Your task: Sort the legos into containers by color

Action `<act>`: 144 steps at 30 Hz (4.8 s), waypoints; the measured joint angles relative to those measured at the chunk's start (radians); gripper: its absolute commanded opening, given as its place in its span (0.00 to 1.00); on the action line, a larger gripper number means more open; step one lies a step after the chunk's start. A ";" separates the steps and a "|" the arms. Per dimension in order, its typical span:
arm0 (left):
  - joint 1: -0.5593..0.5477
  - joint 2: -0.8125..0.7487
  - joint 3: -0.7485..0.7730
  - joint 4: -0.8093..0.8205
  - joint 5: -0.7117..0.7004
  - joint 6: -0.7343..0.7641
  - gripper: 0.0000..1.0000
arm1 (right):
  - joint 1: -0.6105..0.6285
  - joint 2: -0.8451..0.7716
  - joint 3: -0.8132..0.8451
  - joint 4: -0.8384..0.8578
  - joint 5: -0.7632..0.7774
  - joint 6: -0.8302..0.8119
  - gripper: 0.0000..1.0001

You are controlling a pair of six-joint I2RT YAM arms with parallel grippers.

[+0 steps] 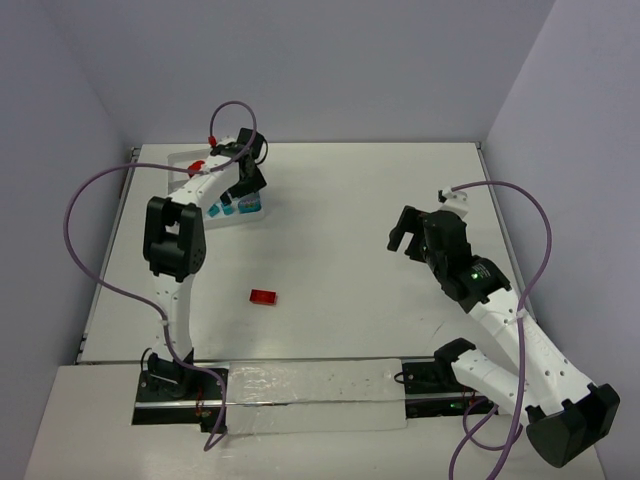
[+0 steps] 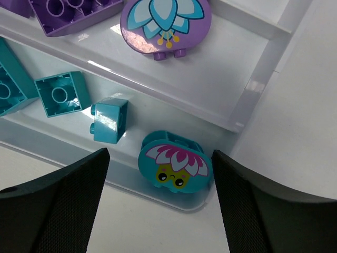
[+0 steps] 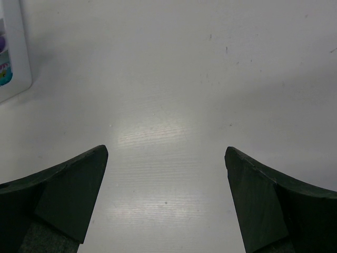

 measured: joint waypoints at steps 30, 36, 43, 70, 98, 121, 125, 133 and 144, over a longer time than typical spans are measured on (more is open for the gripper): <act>0.552 -0.703 -0.754 0.009 0.105 -0.039 0.89 | 0.000 -0.001 -0.036 0.105 -0.082 0.012 1.00; 0.540 -0.609 -0.754 0.074 0.155 0.003 0.94 | 0.000 0.002 -0.053 0.134 -0.085 0.014 1.00; 0.503 -0.527 -0.754 0.159 0.181 0.056 0.95 | 0.000 0.009 -0.054 0.139 -0.091 0.013 1.00; 0.270 -0.666 -0.844 0.219 0.155 0.132 0.99 | 0.000 -0.033 -0.054 0.119 -0.089 0.006 1.00; 0.539 -0.524 -0.901 0.449 0.386 0.131 0.99 | 0.000 -0.037 -0.054 0.090 -0.088 0.012 1.00; 0.403 -0.586 -0.942 0.330 0.146 0.045 0.67 | 0.000 -0.063 -0.052 0.075 -0.087 0.015 1.00; 0.387 -0.575 -0.942 0.311 0.118 0.037 0.59 | 0.000 -0.063 -0.052 0.074 -0.087 0.015 1.00; 0.377 -0.552 -0.929 0.274 0.081 0.016 0.08 | 0.000 -0.056 -0.047 0.074 -0.084 0.015 1.00; 0.350 -0.710 -0.630 0.176 0.120 0.080 0.00 | 0.000 -0.051 -0.037 0.059 -0.057 0.014 1.00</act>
